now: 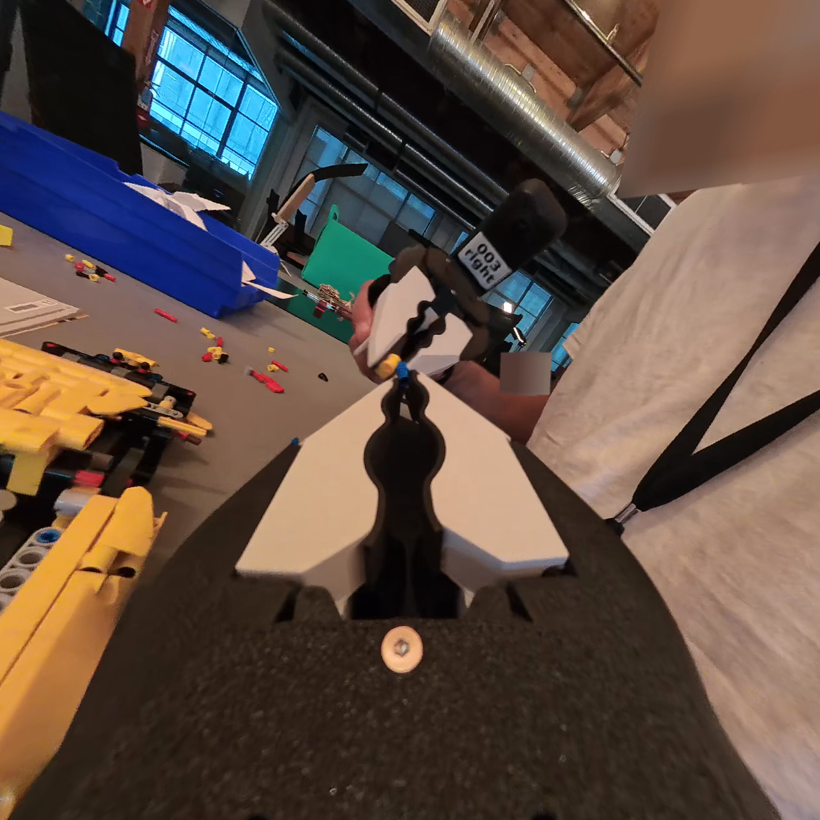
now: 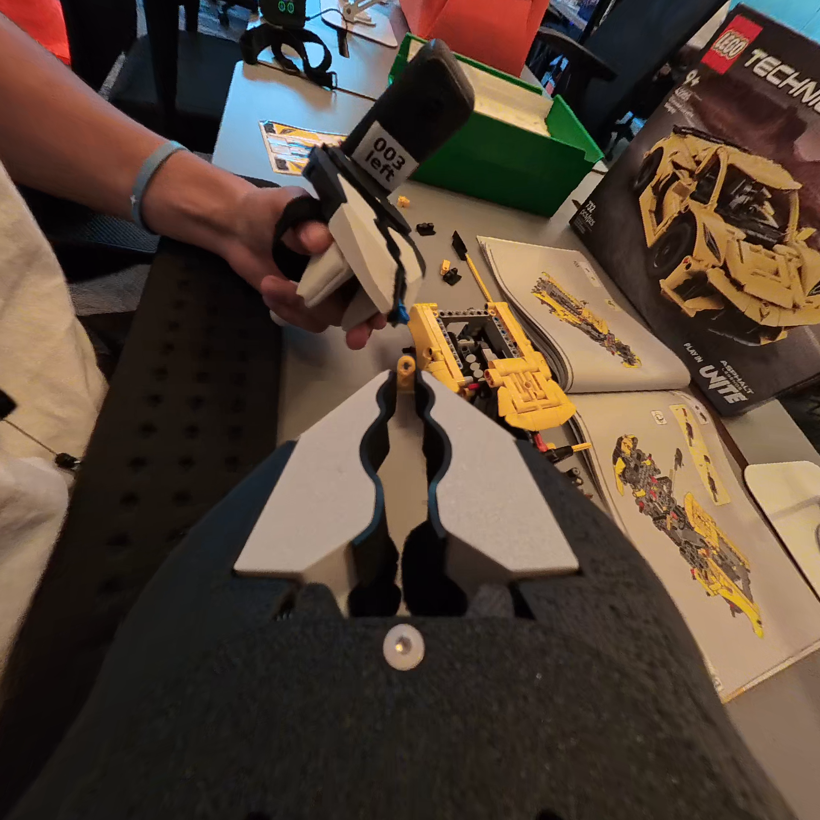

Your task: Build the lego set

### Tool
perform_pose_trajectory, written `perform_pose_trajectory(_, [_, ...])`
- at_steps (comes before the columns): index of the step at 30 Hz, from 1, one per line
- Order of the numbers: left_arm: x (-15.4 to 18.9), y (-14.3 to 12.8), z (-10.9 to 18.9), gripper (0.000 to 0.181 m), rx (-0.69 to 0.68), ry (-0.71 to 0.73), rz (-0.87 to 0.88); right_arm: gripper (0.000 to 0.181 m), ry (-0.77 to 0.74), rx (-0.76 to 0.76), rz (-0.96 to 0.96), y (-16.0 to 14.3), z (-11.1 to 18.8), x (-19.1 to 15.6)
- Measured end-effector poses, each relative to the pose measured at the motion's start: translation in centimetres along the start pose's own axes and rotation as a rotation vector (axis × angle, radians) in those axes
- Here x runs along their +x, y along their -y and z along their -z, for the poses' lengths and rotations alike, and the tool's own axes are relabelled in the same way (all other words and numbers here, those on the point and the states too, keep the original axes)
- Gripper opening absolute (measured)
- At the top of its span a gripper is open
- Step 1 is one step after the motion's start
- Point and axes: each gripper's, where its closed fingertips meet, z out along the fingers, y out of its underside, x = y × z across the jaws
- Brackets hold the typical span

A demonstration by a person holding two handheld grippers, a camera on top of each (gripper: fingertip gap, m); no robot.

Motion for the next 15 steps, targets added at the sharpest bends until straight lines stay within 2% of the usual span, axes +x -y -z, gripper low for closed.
perform_pose_trajectory(3, [0.0,0.0,0.0,0.002,0.004,-0.026,0.041,0.007,-0.021,0.08,0.034,0.4,-0.3,0.4])
perform_pose_trajectory(7, [0.2,0.4,0.2,0.002,0.035,-0.072,0.102,0.007,0.024,0.142,0.036,0.9,-0.3,-0.4])
perform_pose_trajectory(15, [0.9,-0.2,-0.4,0.002,0.002,-0.131,0.12,0.007,0.065,0.168,0.063,1.7,-0.2,-1.1])
